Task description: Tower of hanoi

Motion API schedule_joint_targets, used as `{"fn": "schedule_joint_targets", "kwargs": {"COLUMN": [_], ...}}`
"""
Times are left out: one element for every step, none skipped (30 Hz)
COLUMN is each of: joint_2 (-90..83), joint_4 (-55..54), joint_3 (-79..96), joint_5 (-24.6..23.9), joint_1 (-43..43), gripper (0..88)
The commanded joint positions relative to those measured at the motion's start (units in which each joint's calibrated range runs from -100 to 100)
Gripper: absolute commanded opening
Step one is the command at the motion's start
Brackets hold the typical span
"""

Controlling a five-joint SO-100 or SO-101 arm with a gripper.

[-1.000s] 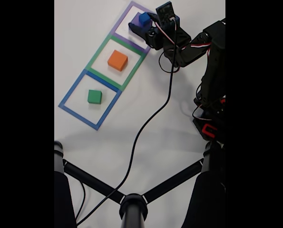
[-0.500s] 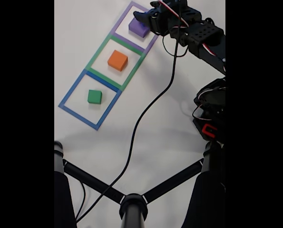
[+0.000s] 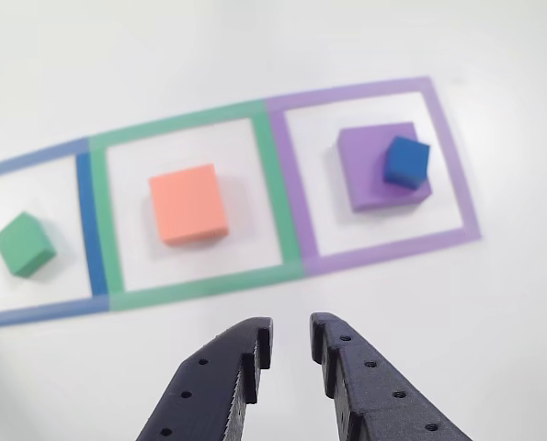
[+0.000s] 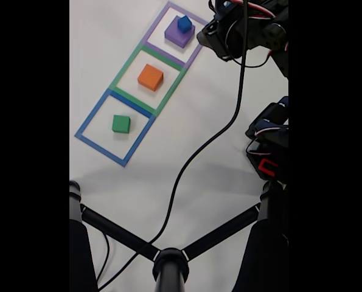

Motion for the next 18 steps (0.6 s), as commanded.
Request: {"fn": "schedule_joint_targets", "kwargs": {"joint_2": [-2.64, -3.28, -3.84, -4.32, -4.8, -5.28, -5.76, -6.24, -6.72, -7.04, -7.37, -7.45, -7.45, -7.45, -7.45, -7.37, -7.37, -7.53], "joint_4": [4.85, 5.26, 5.74, 6.31, 6.71, 6.96, 7.04, 7.12, 7.12, 7.12, 7.36, 7.6, 7.85, 8.09, 8.17, 8.17, 7.69, 6.63], "joint_3": [-5.77, -5.77, -5.77, -5.77, -5.77, -5.77, -5.86, -5.86, -5.86, -5.86, -6.05, -6.41, -6.86, -6.95, -6.86, -6.41, -5.23, -3.32], "joint_5": [0.0, 0.0, 0.0, 0.0, 0.0, 0.0, 0.0, 0.0, 0.0, 0.0, 0.0, 0.0, 0.0, 0.0, 0.0, 0.0, 0.0, 0.0], "joint_1": [-5.97, -7.34, -8.79, -10.16, -11.46, -12.83, -14.05, -15.12, -16.42, -17.41, -18.55, -19.62, -20.69, -21.45, -22.29, -22.82, -23.28, -23.58], "gripper": [0.0, 0.0, 0.0, 0.0, 0.0, 0.0, 0.0, 0.2, 0.6, 0.7, 0.9, 1.1, 1.3, 1.9, 4.5, 6.7, 8.8, 11.3]}}
